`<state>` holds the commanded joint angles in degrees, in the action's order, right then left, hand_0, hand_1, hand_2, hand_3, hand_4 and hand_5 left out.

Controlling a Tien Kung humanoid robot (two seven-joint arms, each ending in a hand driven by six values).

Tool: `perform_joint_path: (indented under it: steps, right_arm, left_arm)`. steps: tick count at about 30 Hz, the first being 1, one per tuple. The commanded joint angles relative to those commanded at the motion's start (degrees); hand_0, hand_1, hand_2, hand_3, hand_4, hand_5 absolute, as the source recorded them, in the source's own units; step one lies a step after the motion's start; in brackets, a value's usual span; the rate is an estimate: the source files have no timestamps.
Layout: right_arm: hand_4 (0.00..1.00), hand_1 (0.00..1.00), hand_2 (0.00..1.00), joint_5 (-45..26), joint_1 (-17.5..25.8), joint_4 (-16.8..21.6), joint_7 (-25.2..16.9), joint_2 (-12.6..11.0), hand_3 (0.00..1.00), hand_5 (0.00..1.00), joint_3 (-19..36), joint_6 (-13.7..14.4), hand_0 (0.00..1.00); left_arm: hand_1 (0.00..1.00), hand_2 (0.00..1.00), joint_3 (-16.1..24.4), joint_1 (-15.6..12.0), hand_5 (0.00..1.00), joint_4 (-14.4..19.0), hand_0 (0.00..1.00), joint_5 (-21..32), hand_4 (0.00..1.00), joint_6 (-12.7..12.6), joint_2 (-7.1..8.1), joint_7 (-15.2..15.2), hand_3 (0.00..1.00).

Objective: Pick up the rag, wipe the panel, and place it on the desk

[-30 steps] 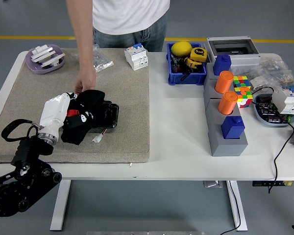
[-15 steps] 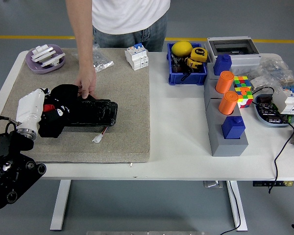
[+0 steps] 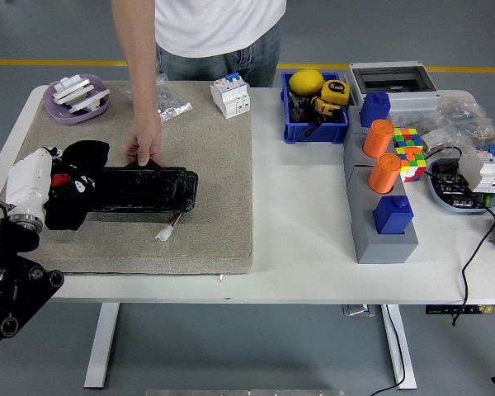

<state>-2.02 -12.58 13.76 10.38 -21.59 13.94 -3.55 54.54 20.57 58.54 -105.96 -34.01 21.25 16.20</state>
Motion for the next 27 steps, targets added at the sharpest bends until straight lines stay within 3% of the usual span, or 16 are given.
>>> perform_joint_path:
  steps: [8,27]
  right_arm:
    - [0.998,0.665,0.692,-0.16,-0.12,0.01,-0.08,0.03,0.645,0.567,-0.14,-0.02,0.714]
    - [0.998,0.665,0.692,0.02,-0.16,-0.01,-0.03,-0.17,0.646,0.569,0.05,-0.07,0.714]
  left_arm:
    - [0.147,0.449,-1.76,0.48,0.002,0.97,0.306,0.41,0.070,0.14,-0.47,0.24,0.405]
    - [0.151,0.449,-12.90,0.71,0.002,9.58,0.308,-2.30,0.068,0.88,-3.03,2.72,0.404]
